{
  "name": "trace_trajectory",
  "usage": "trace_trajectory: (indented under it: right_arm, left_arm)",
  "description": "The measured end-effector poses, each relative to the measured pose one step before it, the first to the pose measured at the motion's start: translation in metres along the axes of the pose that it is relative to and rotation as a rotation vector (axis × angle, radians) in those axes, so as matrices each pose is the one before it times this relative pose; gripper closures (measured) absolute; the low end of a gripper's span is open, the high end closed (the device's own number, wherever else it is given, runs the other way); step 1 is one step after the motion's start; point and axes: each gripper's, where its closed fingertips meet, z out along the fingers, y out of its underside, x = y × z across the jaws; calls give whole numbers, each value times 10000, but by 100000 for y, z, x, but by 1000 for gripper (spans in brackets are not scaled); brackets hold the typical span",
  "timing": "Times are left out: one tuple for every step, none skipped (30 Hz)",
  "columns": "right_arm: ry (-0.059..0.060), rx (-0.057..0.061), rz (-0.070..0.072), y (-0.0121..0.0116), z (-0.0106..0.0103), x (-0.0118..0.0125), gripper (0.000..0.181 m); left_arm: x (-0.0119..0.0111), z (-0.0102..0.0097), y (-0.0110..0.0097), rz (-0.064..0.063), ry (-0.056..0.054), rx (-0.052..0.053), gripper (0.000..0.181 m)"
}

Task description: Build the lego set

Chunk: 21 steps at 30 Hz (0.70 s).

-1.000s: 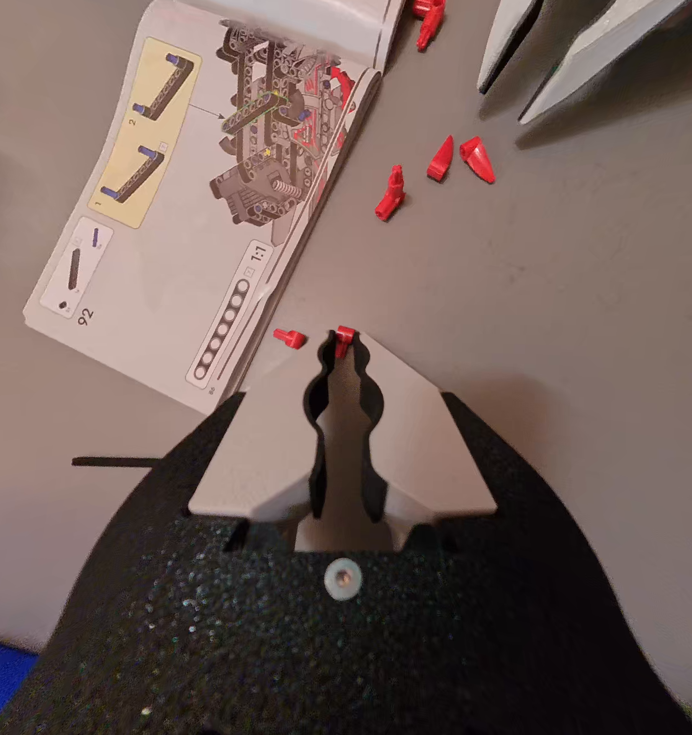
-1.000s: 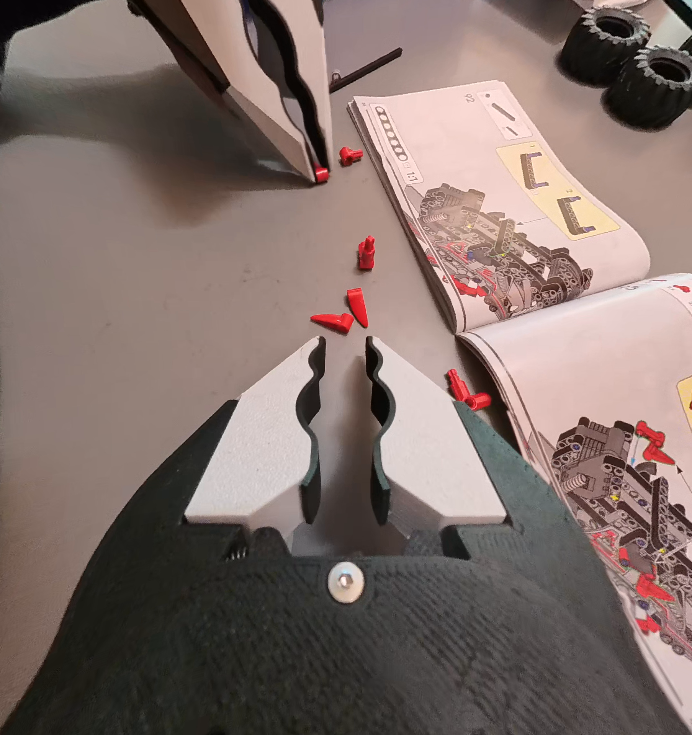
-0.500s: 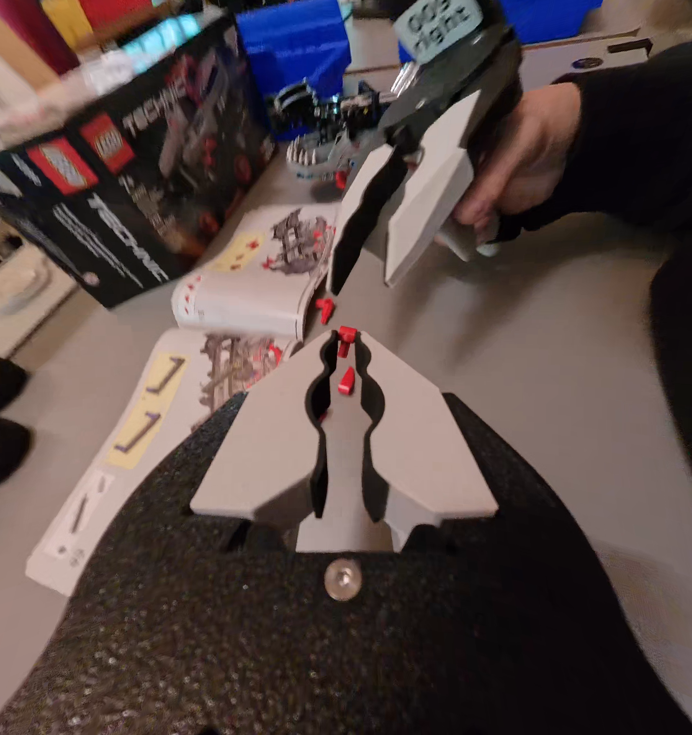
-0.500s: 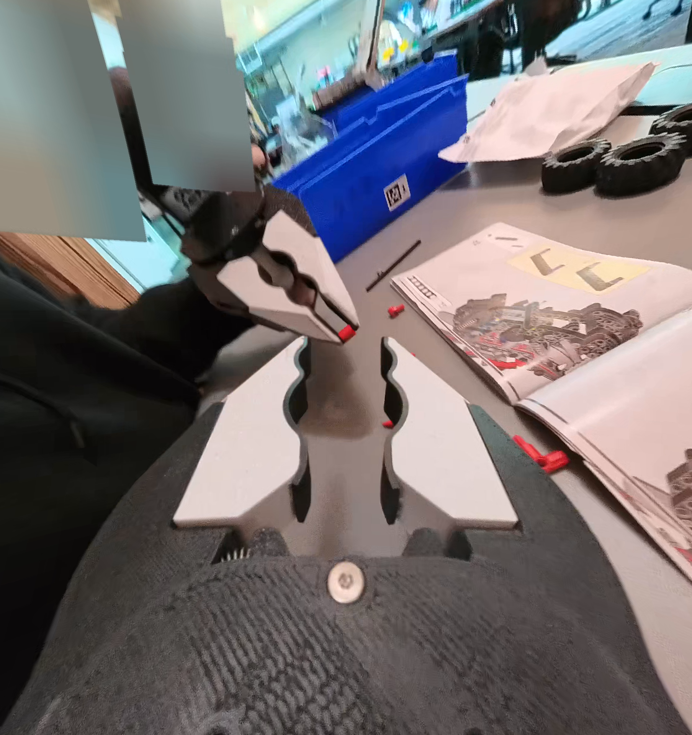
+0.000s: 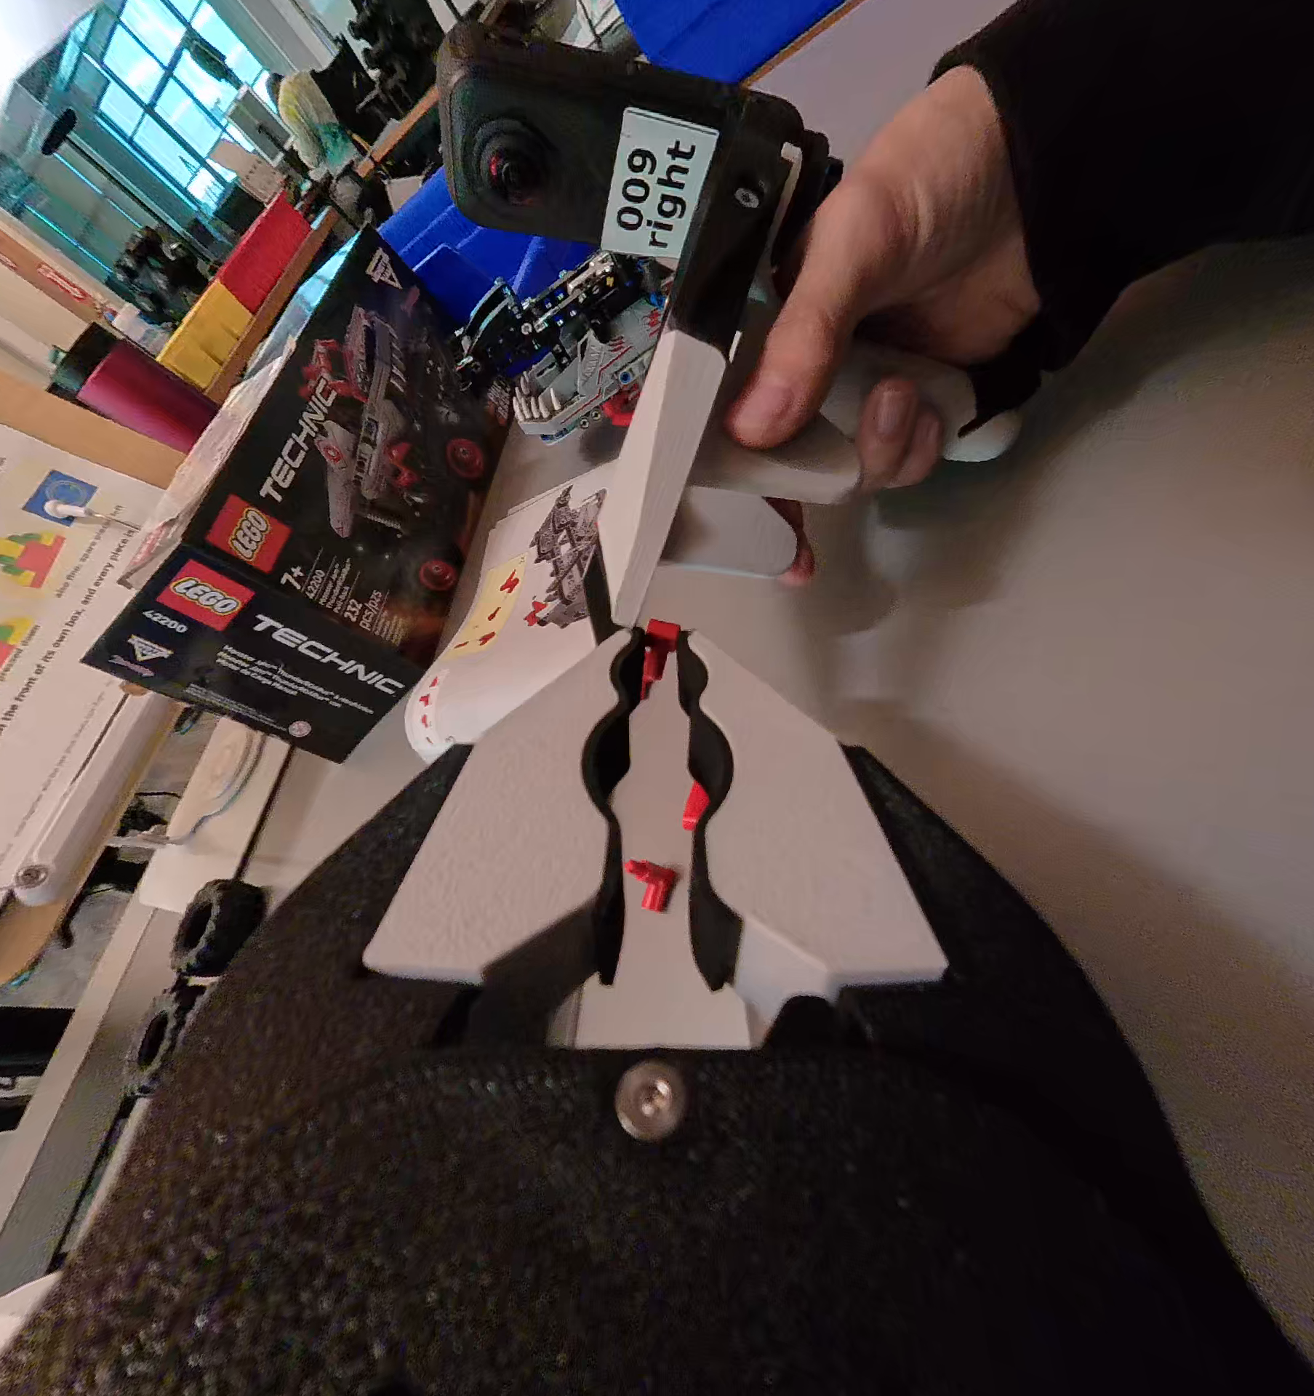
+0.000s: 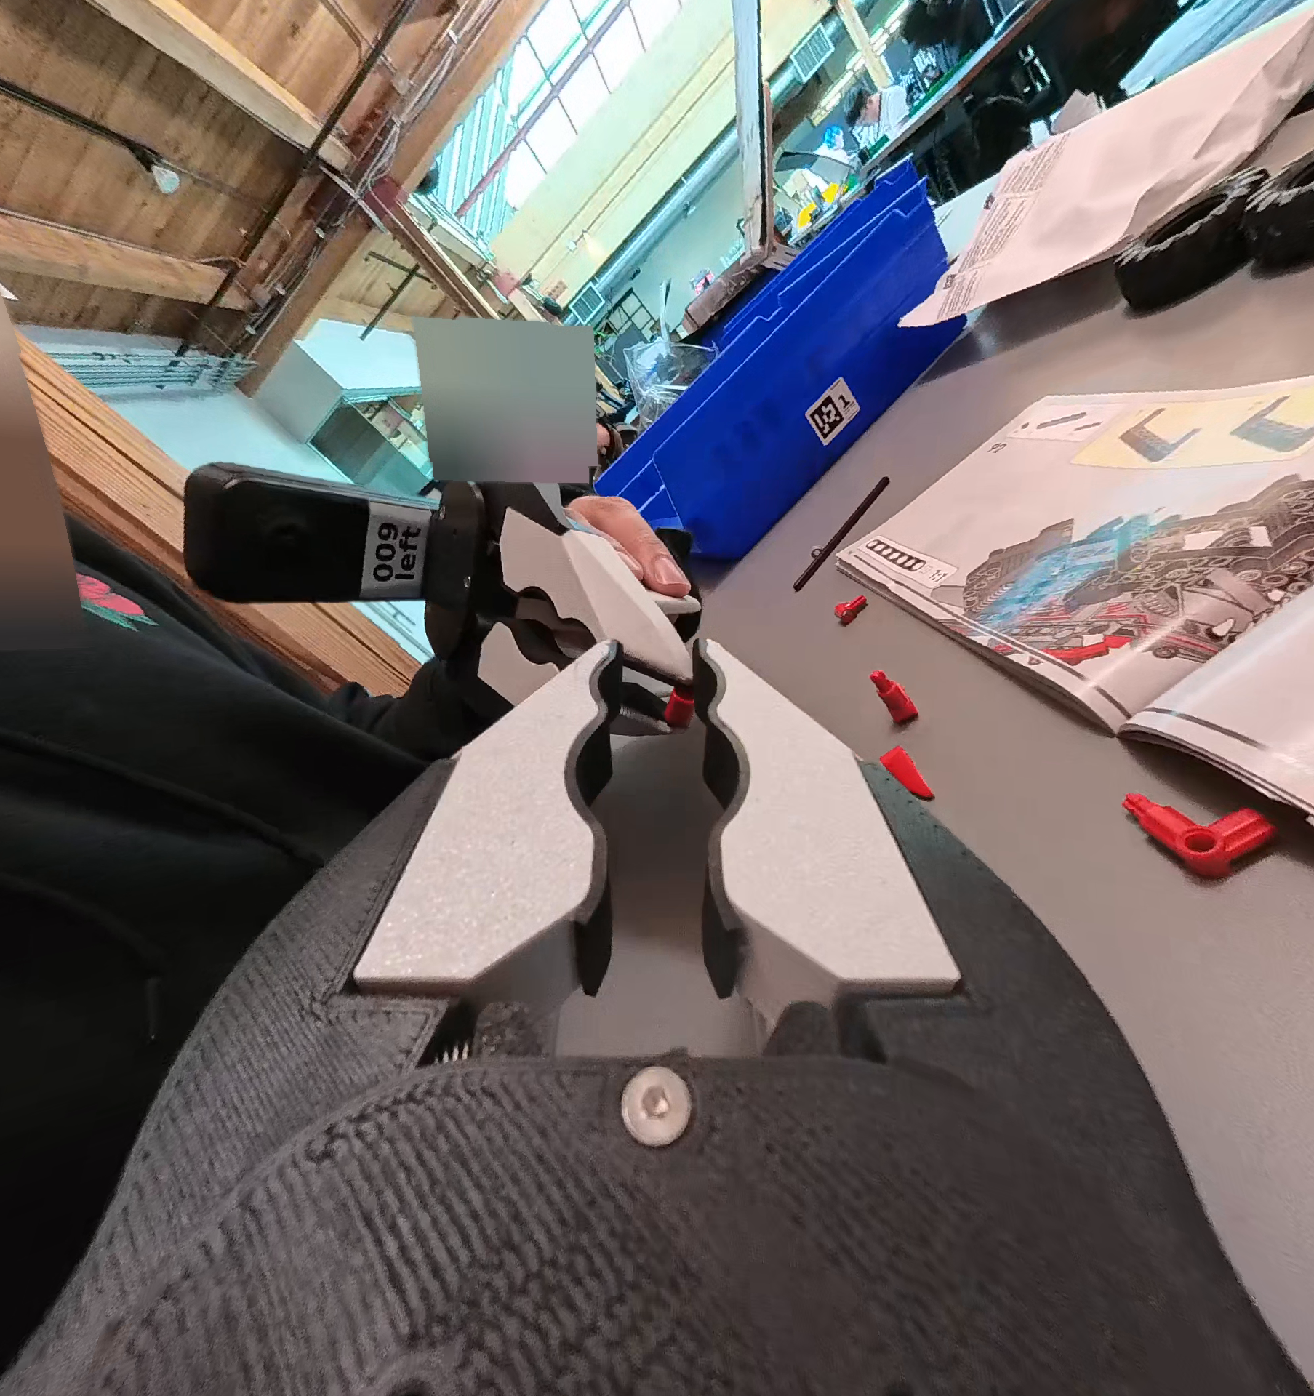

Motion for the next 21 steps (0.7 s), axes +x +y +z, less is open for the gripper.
trace_trajectory:
  right_arm:
    - [28, 40, -59, -66, -2, 30, 164]
    - [39, 26, -95, -46, 11, 24, 166]
    - [55, 3, -107, -53, 0, 53, 166]
    - [124, 50, -55, -115, -49, 181, 169]
    - [266, 203, -41, -329, -218, 448, 181]
    - [19, 128, -35, -203, -148, 127, 181]
    - [-227, -23, 106, 20, -24, -239, 181]
    - [-258, -188, 53, 327, 154, -371, 181]
    - [119, -133, -52, 308, 162, 96, 181]
    - [202, -36, -142, 151, 21, 215, 181]
    - [17, -145, -36, 220, 9, -16, 181]
    - [-1, -165, 61, 217, -28, 5, 181]
    - [104, -219, 70, 234, -137, 165, 181]
    - [195, -176, -38, 134, -260, 264, 181]
    - [274, -124, -91, 56, -389, 372, 181]
    - [303, -134, -86, 58, -450, 441, 181]
    - [319, -133, -110, 57, -487, 502, 181]
    - [345, -112, -136, 29, -510, 583, 181]
    - [356, -84, -118, 7, -481, 650, 181]
    - [337, -50, -75, -16, -452, 671, 181]
    - [291, -33, -48, -42, -372, 589, 181]
  left_arm:
    - [-69, 18, 3, 92, -81, -37, 175]
    - [-40, 21, 23, 34, -43, -39, 176]
    - [-99, 30, 78, -34, -77, -53, 175]
    - [-93, 51, 106, -100, -84, -55, 175]
    - [-83, 36, -40, -99, -84, 45, 175]
    - [-382, 13, 43, -111, -257, -14, 176]
    - [-245, 19, 95, -108, -139, -60, 181]
    - [-75, 56, 171, -111, -21, -100, 181]
    - [64, 47, 318, -60, 79, -163, 181]
    - [6, 70, 197, -24, 16, -47, 181]
    - [78, 24, 60, -28, 43, 33, 181]
    - [190, -24, 100, -71, 122, -3, 181]
    - [281, -109, 186, -114, 204, -49, 181]
    - [168, -159, 223, -172, 153, -47, 181]
    - [-40, -176, 237, -188, 33, -21, 181]
    - [-50, -189, 232, -168, 38, -1, 181]
    - [4, -166, 291, -148, 98, -44, 181]
    - [-148, -129, 316, -133, -2, -89, 181]
    - [-270, -129, 291, -80, -84, -96, 181]
    - [-292, -99, 303, -70, -82, -114, 181]
    - [-386, -62, 355, -136, -101, -165, 181]
